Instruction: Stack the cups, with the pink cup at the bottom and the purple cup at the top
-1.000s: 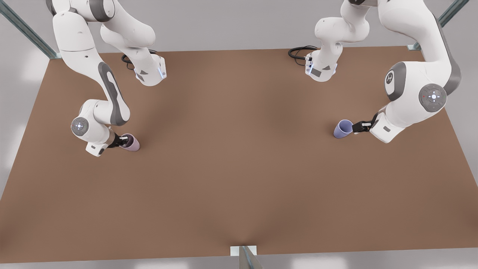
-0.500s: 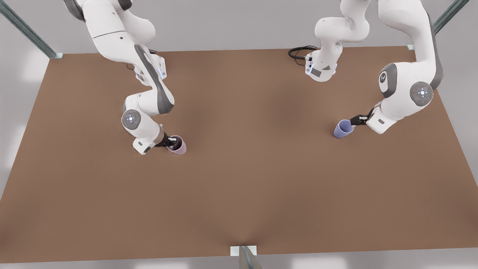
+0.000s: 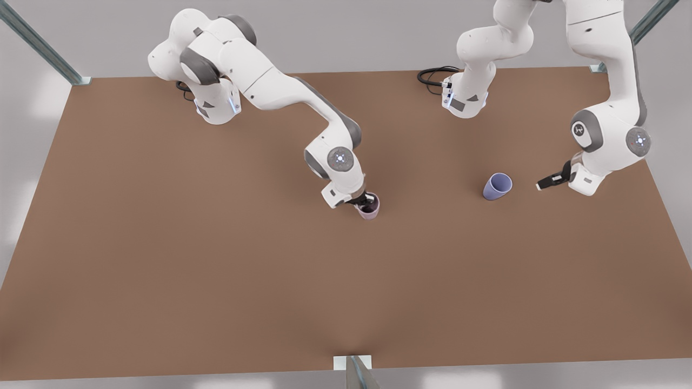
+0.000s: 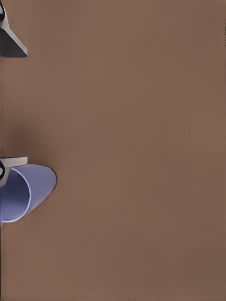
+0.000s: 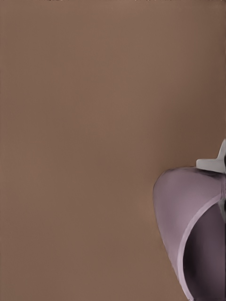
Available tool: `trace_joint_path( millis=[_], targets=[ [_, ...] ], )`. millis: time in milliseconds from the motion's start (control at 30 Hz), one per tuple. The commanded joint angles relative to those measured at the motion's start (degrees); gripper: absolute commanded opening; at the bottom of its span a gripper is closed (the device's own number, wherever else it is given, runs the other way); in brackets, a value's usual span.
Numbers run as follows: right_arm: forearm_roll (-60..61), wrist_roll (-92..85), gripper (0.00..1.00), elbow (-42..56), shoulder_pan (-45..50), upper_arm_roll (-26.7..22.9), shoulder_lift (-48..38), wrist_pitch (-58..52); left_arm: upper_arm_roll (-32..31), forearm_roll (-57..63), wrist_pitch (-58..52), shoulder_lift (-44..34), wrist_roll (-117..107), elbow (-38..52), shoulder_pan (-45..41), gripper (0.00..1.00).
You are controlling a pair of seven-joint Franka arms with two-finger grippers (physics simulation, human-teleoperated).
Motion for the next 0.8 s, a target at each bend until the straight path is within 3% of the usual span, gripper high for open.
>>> trace_joint_path(
  millis=[0,67,567,633,667,767],
  targets=[
    [0.11,0.00,0.78,0.05,0.01,-0.01,-0.01,-0.02,0.00,-0.20,0.04,0.14,0.00,0.00,-8.54,1.00],
    [0.20,-0.09,0.88,-0.13,-0.08,-0.10,-0.27,-0.11,0.00,-1.08,0.48,0.67,2.02,0.00,-8.54,1.00],
    [0.29,-0.18,0.88,-0.66,-0.08,-0.80,-0.79,0.15,2.29,-1.60,1.80,2.25,5.01,-4.66,-7.93,1.00],
    [0.37,-1.93,0.91,-1.53,-0.61,-3.35,-7.03,-2.21,2.37,-1.60,5.13,2.25,5.01,-7.11,-7.93,1.00],
    [0.55,-6.76,0.92,-1.89,-2.09,-4.40,-12.65,-8.71,2.37,-1.60,6.19,2.25,5.01,-8.00,-7.93,1.00],
    [-0.24,-33.88,1.00,-13.65,-18.94,-4.58,-28.81,-14.86,2.37,-1.60,7.86,2.34,5.01,-9.31,-7.93,1.00]
  ],
)
